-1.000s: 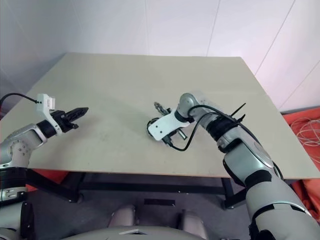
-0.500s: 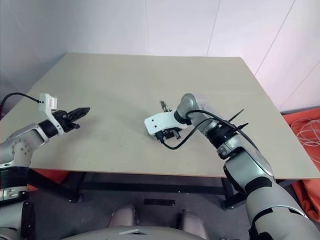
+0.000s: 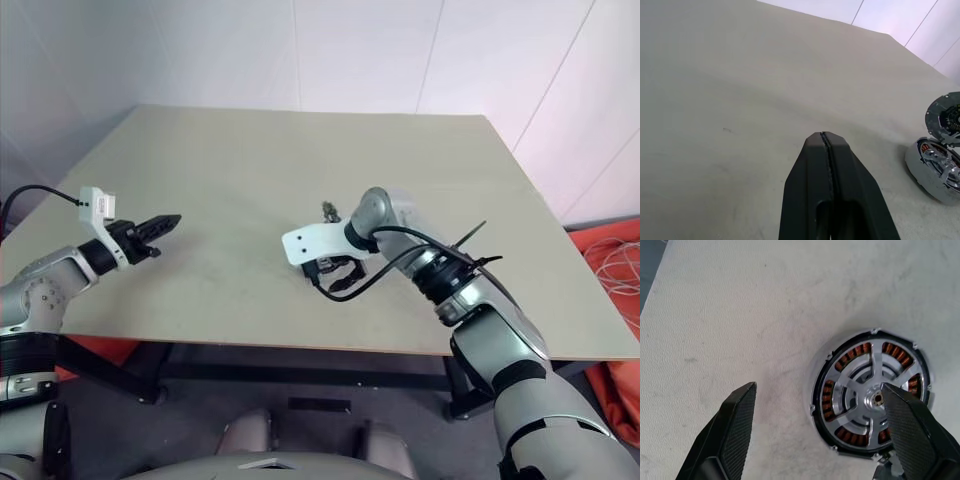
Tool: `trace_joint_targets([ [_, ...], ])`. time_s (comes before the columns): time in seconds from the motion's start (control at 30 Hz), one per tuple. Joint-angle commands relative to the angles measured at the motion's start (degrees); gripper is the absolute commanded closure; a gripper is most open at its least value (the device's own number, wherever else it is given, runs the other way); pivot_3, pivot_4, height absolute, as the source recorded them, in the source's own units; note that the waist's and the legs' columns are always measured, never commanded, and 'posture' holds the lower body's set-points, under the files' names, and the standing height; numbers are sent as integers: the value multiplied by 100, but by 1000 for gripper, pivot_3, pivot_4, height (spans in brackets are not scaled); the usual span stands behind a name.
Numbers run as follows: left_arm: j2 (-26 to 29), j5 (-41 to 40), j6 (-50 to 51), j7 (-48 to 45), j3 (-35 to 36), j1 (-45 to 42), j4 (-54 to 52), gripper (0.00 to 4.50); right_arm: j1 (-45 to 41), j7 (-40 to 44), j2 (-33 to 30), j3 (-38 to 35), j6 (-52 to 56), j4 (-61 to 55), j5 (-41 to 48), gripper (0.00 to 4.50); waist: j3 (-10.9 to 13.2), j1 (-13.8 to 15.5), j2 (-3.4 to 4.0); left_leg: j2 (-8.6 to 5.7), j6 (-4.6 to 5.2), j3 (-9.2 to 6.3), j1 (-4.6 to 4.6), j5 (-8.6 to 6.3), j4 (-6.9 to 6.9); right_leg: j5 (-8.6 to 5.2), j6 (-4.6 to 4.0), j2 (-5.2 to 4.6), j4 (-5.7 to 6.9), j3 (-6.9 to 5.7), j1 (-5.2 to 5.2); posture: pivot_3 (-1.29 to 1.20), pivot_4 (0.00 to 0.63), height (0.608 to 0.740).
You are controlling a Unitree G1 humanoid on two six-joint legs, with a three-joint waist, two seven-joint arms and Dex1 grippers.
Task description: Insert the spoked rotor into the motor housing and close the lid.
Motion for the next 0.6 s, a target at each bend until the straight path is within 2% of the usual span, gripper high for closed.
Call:
trace_joint_targets([
  [0.03,27,-28,-98,-44,50,-139,-73,4500,-66,-83,-150,-16,-228,12,-105,16,0,-2,0,0,0,0,0,0,0,0,0,0,0,0,0,0,0,740],
  [0.23,17,-28,-115,-38,58,-141,-72,4500,-112,-137,-134,-14,-313,255,-151,16,0,-4,0,0,-1,1,0,0,0,0,0,0,0,0,-1,0,0,740],
  [0.33,2,-37,-118,-26,65,-138,-93,4500,-33,-89,-69,13,-215,213,-128,866,0,-4,0,0,0,1,0,0,0,0,0,0,0,0,-1,0,0,740],
  [0.6,-24,-35,-119,-6,76,-122,-124,4500,136,-182,182,-123,696,-111,-41,3717,0,-3,0,1,0,0,11,0,0,0,0,0,2,0,7,0,0,740],
])
